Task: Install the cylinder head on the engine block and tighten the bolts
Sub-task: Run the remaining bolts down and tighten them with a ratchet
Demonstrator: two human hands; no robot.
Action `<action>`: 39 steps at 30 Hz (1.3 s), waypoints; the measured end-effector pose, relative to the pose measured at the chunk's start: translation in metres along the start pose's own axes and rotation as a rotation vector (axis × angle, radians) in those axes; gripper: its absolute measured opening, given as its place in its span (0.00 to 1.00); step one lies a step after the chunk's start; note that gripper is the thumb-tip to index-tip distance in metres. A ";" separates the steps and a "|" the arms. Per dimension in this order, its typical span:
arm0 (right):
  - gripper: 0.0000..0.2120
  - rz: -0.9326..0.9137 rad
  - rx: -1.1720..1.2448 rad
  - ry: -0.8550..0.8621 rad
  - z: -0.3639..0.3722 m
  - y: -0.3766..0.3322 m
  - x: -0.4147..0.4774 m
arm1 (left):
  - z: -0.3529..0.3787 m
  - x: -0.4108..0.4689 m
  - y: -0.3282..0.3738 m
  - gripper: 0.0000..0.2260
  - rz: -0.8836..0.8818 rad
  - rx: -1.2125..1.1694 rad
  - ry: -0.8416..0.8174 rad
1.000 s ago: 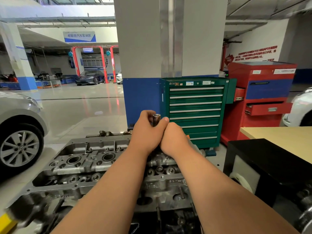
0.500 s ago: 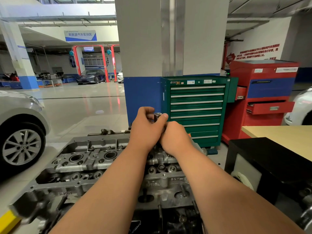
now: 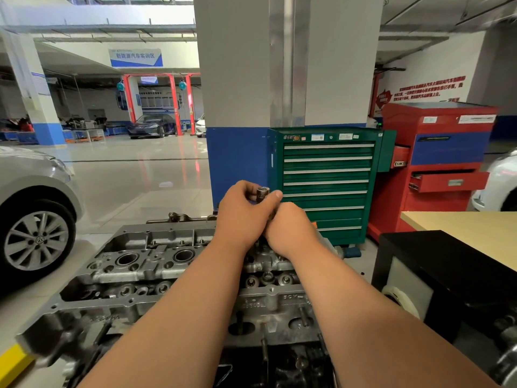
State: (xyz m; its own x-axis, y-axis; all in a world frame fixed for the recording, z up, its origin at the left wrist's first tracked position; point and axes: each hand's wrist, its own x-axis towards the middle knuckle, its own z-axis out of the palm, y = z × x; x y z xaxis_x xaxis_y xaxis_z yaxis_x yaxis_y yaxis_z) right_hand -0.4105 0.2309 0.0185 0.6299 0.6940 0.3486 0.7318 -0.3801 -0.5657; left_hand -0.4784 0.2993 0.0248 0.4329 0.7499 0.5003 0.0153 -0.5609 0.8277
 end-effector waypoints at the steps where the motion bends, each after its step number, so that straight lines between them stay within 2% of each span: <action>1: 0.11 0.009 0.029 -0.004 0.000 0.000 0.000 | -0.001 0.001 -0.001 0.08 0.009 -0.002 0.019; 4: 0.12 -0.026 0.093 -0.038 -0.002 0.000 -0.002 | -0.006 0.000 -0.001 0.05 0.051 -0.001 0.035; 7: 0.12 -0.053 0.135 -0.072 -0.004 0.001 -0.004 | -0.008 0.000 0.000 0.16 0.063 -0.004 0.010; 9: 0.13 -0.042 0.138 -0.042 -0.003 0.002 -0.004 | -0.008 -0.001 0.000 0.17 0.059 -0.015 -0.010; 12: 0.13 -0.006 0.119 0.017 -0.001 0.002 -0.002 | -0.004 0.000 0.000 0.10 0.013 -0.037 -0.032; 14: 0.11 0.030 0.076 0.035 -0.001 0.000 -0.001 | -0.002 0.000 0.000 0.08 0.004 0.005 -0.021; 18: 0.08 -0.021 0.106 -0.015 -0.001 0.000 -0.001 | -0.004 0.003 -0.003 0.04 0.028 0.022 -0.004; 23: 0.11 -0.052 0.173 -0.046 -0.005 0.003 -0.003 | -0.006 0.001 -0.003 0.23 0.011 -0.008 -0.082; 24: 0.11 -0.043 0.164 -0.027 -0.005 0.003 -0.002 | -0.005 0.001 -0.002 0.23 0.000 -0.016 -0.085; 28: 0.09 0.022 0.109 0.047 -0.001 0.000 0.000 | -0.002 0.002 -0.002 0.12 -0.004 0.033 -0.028; 30: 0.06 0.010 0.116 0.040 0.000 0.000 0.001 | -0.003 0.002 -0.004 0.11 0.005 0.046 -0.003; 34: 0.08 -0.039 0.201 -0.041 -0.003 0.004 0.000 | -0.007 0.002 -0.003 0.05 0.043 0.061 -0.029; 37: 0.13 -0.049 0.244 -0.032 -0.004 0.005 -0.001 | -0.006 0.000 -0.001 0.13 0.008 0.027 -0.070; 39: 0.13 -0.023 0.206 0.026 -0.003 0.005 0.001 | -0.004 -0.001 0.002 0.13 -0.015 0.003 -0.080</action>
State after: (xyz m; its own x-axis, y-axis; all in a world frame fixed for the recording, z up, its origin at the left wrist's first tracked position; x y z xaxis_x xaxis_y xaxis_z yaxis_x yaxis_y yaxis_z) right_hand -0.4056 0.2283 0.0181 0.6222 0.6841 0.3808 0.6789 -0.2292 -0.6975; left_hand -0.4825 0.2989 0.0267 0.5036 0.7277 0.4657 0.0247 -0.5510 0.8342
